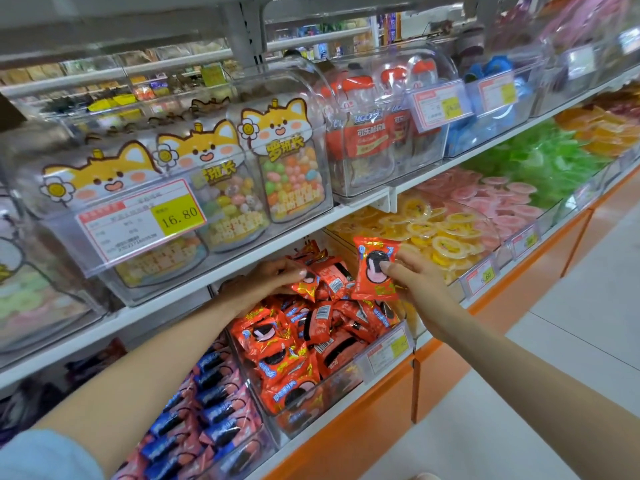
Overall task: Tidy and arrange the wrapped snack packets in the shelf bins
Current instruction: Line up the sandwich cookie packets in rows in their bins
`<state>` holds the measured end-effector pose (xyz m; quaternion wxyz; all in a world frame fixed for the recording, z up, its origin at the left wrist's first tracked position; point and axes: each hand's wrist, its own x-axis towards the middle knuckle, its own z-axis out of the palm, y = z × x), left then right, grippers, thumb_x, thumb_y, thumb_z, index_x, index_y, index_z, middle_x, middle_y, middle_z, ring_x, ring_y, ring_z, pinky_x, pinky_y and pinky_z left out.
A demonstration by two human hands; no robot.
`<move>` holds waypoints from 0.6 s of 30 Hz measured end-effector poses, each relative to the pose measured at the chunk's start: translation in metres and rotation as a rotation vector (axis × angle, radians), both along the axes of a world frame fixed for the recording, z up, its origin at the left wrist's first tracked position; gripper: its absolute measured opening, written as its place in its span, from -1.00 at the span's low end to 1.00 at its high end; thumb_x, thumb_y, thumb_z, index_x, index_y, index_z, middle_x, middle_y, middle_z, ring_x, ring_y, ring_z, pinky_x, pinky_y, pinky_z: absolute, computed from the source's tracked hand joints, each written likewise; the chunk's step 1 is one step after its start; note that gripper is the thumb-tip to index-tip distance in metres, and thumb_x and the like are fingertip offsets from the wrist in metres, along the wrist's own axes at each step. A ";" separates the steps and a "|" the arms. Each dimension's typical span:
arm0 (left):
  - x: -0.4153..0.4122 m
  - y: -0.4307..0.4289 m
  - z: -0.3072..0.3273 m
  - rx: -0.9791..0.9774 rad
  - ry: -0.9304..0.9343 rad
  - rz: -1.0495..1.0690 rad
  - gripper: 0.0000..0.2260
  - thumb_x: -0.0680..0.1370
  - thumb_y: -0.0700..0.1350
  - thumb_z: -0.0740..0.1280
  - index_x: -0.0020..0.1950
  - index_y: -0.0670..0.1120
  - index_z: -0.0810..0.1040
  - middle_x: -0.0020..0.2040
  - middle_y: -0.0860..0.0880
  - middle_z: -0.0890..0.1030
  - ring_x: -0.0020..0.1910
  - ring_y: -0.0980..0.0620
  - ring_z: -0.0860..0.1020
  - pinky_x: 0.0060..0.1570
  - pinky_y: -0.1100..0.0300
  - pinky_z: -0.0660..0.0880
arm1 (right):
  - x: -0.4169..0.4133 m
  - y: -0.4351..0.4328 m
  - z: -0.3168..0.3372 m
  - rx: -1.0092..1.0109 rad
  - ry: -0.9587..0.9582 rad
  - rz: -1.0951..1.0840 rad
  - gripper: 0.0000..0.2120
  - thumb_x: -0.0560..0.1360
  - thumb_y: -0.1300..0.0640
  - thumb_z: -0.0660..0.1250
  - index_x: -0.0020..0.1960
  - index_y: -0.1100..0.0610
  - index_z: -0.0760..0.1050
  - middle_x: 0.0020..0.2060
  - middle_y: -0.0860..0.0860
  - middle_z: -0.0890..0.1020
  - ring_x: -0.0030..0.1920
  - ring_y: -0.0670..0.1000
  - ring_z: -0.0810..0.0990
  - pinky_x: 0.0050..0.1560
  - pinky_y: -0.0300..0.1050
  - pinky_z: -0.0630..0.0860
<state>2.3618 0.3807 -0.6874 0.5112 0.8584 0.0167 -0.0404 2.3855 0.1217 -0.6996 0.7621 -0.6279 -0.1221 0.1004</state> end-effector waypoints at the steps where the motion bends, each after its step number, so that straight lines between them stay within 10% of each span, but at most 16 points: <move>1: 0.000 0.001 -0.001 0.053 -0.029 0.010 -0.95 0.51 -0.24 0.34 -0.09 -0.10 0.53 0.05 0.05 0.56 0.11 0.04 0.50 0.04 0.28 0.47 | 0.001 0.000 -0.001 -0.014 -0.010 0.006 -0.91 0.51 0.22 0.33 -0.17 0.16 0.51 -0.23 0.09 0.56 -0.17 0.10 0.51 -0.11 -0.02 0.47; 5: 0.003 0.009 -0.008 0.249 -0.098 0.007 -0.69 0.41 -0.41 0.36 -0.10 0.00 0.48 0.22 0.03 0.43 0.30 -0.01 0.37 0.32 0.06 0.33 | 0.002 -0.002 -0.004 -0.022 -0.025 0.015 -0.82 0.54 0.28 0.26 -0.20 0.08 0.48 -0.35 -0.13 0.58 -0.31 -0.13 0.55 -0.28 -0.27 0.48; 9: 0.004 0.006 -0.002 0.248 -0.107 0.030 -0.64 0.41 -0.46 0.33 0.06 -0.07 0.47 0.22 0.10 0.32 0.24 0.13 0.29 -0.05 0.53 0.32 | 0.004 -0.003 -0.008 0.012 0.009 -0.007 -0.94 0.54 0.27 0.29 -0.04 0.16 0.51 -0.31 -0.06 0.60 -0.26 0.05 0.54 -0.28 -0.06 0.42; 12: 0.008 0.009 -0.003 0.218 -0.099 0.044 -0.61 0.41 -0.47 0.34 0.00 0.00 0.48 0.13 0.02 0.47 0.19 0.05 0.43 0.01 0.39 0.38 | 0.005 -0.004 -0.009 0.028 0.010 0.002 -0.87 0.53 0.32 0.28 0.01 0.14 0.51 -0.36 -0.05 0.62 -0.34 0.04 0.55 -0.32 -0.04 0.41; 18: 0.013 0.005 -0.002 0.049 -0.095 0.327 -0.92 0.53 -0.21 0.33 -0.07 -0.03 0.54 -0.03 -0.02 0.57 0.02 0.03 0.51 -0.10 0.29 0.37 | 0.012 0.004 -0.009 -0.051 -0.009 0.056 -0.71 0.44 0.27 0.40 0.15 0.18 0.48 -0.07 0.02 0.64 -0.11 -0.04 0.61 -0.32 -0.33 0.48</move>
